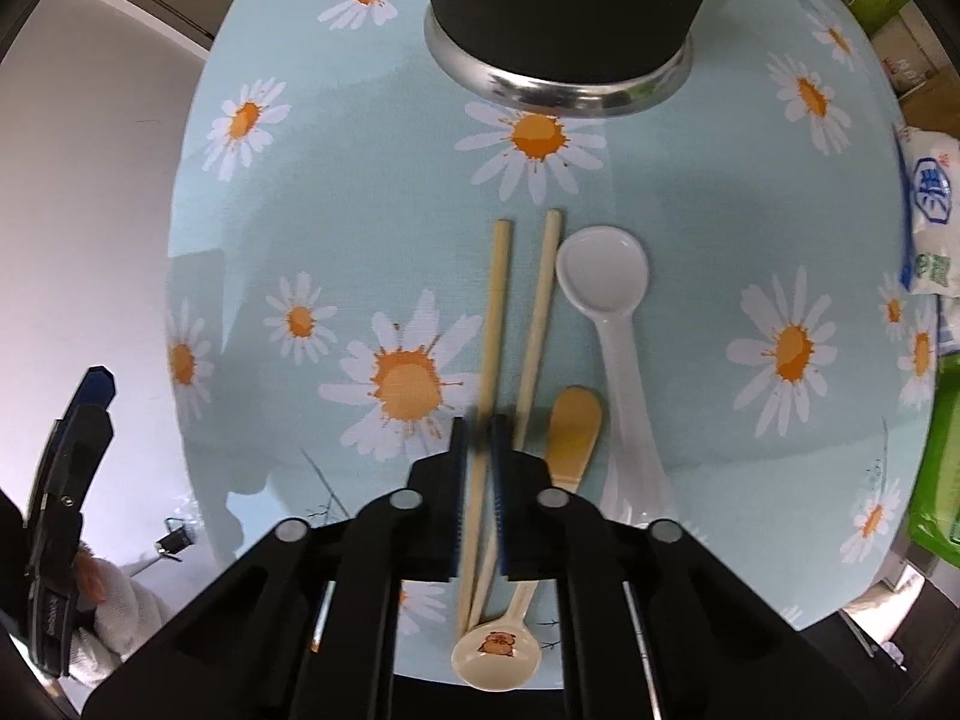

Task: Organize utensils
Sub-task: 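Grasp a bamboo chopstick with the right tool and lift it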

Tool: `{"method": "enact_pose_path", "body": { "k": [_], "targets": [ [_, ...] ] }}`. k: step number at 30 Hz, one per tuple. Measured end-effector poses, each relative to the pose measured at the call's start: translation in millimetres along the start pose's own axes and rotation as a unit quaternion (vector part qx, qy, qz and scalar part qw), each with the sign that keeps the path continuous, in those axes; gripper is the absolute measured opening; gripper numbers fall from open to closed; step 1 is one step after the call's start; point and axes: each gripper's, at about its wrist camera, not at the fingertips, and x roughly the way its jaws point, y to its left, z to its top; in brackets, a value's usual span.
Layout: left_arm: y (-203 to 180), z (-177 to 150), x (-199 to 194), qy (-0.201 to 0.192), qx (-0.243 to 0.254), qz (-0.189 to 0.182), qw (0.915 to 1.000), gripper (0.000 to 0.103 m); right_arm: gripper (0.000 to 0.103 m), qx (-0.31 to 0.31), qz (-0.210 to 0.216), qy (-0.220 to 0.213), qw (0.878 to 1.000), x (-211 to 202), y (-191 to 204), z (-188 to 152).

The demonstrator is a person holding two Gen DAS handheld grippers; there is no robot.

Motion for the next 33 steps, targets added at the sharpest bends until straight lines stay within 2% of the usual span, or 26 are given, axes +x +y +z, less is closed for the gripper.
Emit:
{"method": "enact_pose_path", "body": {
  "k": [6,10,21,33],
  "targets": [
    [-8,1,5,0.005,0.012,-0.006,0.9999,0.030,0.006,0.015,-0.023,0.009,1.000,4,15,3],
    [-11,2,8,0.008,0.012,-0.007,0.9999,0.030,0.005,0.027,-0.022,0.013,0.999,0,12,8],
    [-20,8,10,0.012,0.024,0.014,0.9996,0.030,0.005,0.052,0.037,0.001,0.998,-26,-10,21],
    [-48,12,31,0.055,0.044,0.029,0.9971,0.030,0.005,0.046,0.115,-0.035,0.992,-74,-38,15]
  ]
}}
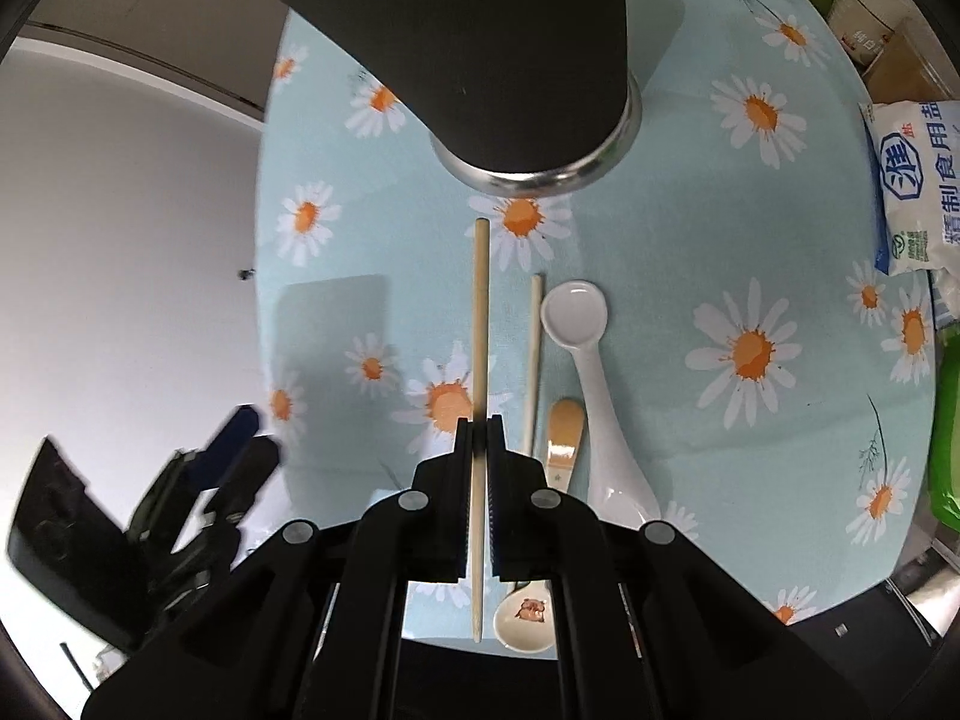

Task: Organize utensils
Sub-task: 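Grasp a bamboo chopstick with the right tool and lift it, then grasp another bamboo chopstick with the left tool while the right tool holds its chopstick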

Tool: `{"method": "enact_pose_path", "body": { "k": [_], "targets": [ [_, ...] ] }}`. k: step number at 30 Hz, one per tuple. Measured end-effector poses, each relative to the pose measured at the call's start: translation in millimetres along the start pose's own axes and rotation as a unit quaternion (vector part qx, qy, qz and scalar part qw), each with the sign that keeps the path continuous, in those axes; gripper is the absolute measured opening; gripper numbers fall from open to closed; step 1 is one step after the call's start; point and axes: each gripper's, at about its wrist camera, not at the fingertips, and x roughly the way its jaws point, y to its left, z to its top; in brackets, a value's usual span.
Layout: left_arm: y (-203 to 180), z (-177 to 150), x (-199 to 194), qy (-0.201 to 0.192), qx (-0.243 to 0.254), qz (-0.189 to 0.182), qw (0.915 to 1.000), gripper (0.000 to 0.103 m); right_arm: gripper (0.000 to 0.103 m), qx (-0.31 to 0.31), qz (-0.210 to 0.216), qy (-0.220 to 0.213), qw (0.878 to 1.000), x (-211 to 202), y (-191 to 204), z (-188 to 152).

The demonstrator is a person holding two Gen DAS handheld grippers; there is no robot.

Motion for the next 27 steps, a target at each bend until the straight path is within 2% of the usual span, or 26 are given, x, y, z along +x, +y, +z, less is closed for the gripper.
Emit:
{"method": "enact_pose_path", "body": {
  "k": [7,13,20,27],
  "targets": [
    [-27,5,19,0.036,0.013,0.011,0.9992,0.030,0.006,-0.013,0.016,-0.017,1.000,-21,-29,-9],
    [-50,4,46,0.076,0.028,0.036,0.9960,0.030,0.006,-0.015,0.022,-0.031,0.999,-37,-60,-18],
    [-77,-1,75,0.120,0.049,0.061,0.9897,0.030,0.006,-0.009,0.048,-0.034,0.998,-44,-99,-21],
    [-91,-3,97,0.160,0.053,0.090,0.9816,0.030,0.006,-0.019,0.072,-0.025,0.997,-45,-118,-23]
  ]
}}
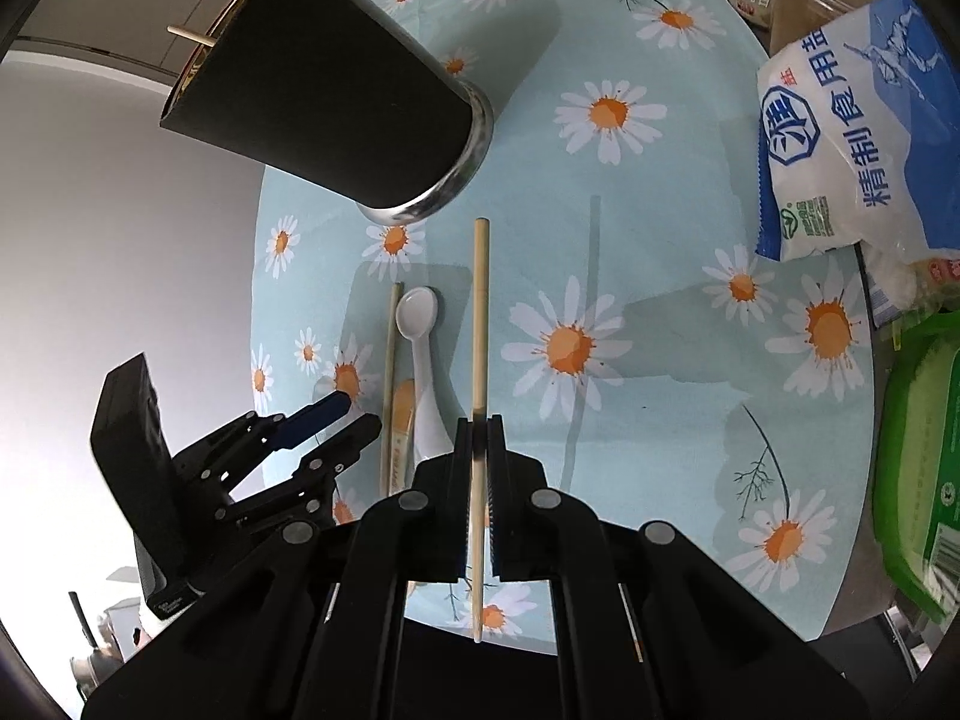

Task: Organize utensils
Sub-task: 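Grasp another bamboo chopstick with the left tool while the right tool holds its chopstick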

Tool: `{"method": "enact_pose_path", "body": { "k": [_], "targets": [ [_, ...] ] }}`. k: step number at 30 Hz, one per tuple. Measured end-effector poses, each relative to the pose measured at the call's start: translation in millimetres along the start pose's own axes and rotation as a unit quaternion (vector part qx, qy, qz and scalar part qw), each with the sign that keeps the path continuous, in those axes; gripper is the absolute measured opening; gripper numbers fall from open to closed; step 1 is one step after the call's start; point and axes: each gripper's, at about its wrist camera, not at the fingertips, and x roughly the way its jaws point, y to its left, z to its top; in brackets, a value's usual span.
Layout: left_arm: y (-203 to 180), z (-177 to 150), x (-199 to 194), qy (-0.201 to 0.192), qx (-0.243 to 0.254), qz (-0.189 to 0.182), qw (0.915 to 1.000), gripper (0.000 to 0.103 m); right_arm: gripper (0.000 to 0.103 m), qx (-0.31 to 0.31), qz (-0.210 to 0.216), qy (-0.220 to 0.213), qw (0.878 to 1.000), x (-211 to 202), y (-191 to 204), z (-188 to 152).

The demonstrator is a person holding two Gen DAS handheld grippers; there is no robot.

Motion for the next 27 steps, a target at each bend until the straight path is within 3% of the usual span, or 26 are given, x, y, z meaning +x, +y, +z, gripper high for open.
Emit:
{"method": "enact_pose_path", "body": {
  "k": [11,15,21,27],
  "targets": [
    [-11,14,12,0.043,-0.009,0.048,0.9979,0.027,0.006,-0.022,0.039,0.016,0.999,-1,-11,5],
    [-15,18,15,0.049,-0.011,0.073,0.9960,0.014,0.006,-0.022,0.049,0.020,0.998,-1,-19,7],
    [-17,23,19,0.065,-0.016,0.094,0.9933,0.009,0.006,-0.022,0.063,0.032,0.997,1,-24,10],
    [-18,40,25,0.074,-0.047,0.087,0.9924,0.004,0.006,-0.026,0.076,0.044,0.996,0,-33,8]
  ]
}}
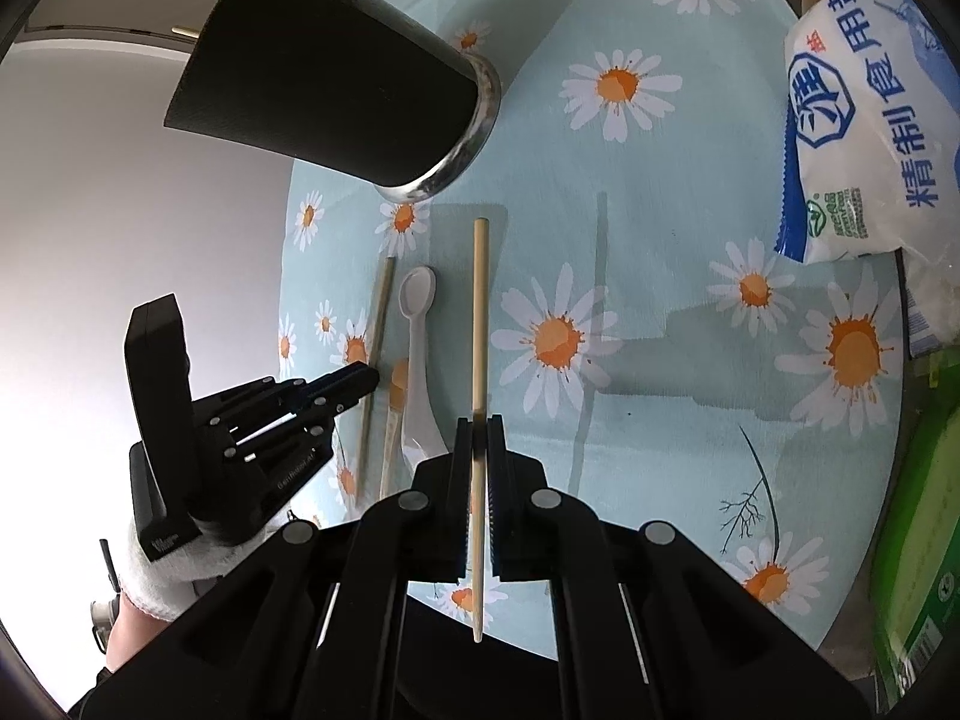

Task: Organize utensils
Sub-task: 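Grasp another bamboo chopstick with the left tool while the right tool holds its chopstick, then carry both held chopsticks up to the black holder opening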

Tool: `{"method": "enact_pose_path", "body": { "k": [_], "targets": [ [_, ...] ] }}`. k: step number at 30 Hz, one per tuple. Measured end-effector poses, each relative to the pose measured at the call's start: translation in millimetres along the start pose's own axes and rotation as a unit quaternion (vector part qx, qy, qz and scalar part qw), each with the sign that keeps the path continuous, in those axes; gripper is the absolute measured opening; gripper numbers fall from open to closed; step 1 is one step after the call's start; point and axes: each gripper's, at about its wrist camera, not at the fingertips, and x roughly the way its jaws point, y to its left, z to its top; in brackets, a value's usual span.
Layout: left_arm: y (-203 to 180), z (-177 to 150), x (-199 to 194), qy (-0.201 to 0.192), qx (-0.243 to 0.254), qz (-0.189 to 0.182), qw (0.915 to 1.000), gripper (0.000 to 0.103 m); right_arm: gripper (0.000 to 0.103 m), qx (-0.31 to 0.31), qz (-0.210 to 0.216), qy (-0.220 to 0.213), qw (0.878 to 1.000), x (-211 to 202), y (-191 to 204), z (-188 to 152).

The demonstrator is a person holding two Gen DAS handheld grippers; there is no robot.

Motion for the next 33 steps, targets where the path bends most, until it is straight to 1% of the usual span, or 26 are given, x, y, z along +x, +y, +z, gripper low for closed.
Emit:
{"method": "enact_pose_path", "body": {
  "k": [4,6,9,15,19,21,28,33],
  "targets": [
    [1,2,1,0.000,-0.007,-0.003,1.0000,0.004,0.006,-0.001,0.006,0.005,1.000,-2,-5,0],
    [6,-6,1,-0.002,-0.009,-0.004,0.9999,0.004,0.006,-0.003,0.005,0.002,1.000,-5,-5,2],
    [8,-8,-4,-0.015,-0.016,-0.001,0.9998,0.004,0.006,-0.007,0.003,0.001,1.000,-9,-5,4],
    [16,-10,-23,-0.038,-0.026,-0.011,0.9989,0.004,0.006,-0.017,-0.004,-0.003,1.000,-11,1,4],
    [21,-17,-35,-0.053,-0.024,-0.022,0.9981,0.004,0.006,-0.030,-0.014,-0.007,0.999,-11,12,5],
    [20,-21,-43,-0.062,-0.021,-0.018,0.9977,0.004,0.006,-0.035,-0.019,-0.011,0.999,-11,18,5],
    [37,-39,-60,-0.093,-0.028,-0.044,0.9942,0.004,0.006,-0.048,-0.031,-0.025,0.998,-11,37,4],
    [44,-38,-73,-0.118,-0.034,-0.067,0.9901,0.004,0.006,-0.061,-0.042,-0.040,0.996,-10,56,3]
  ]
}}
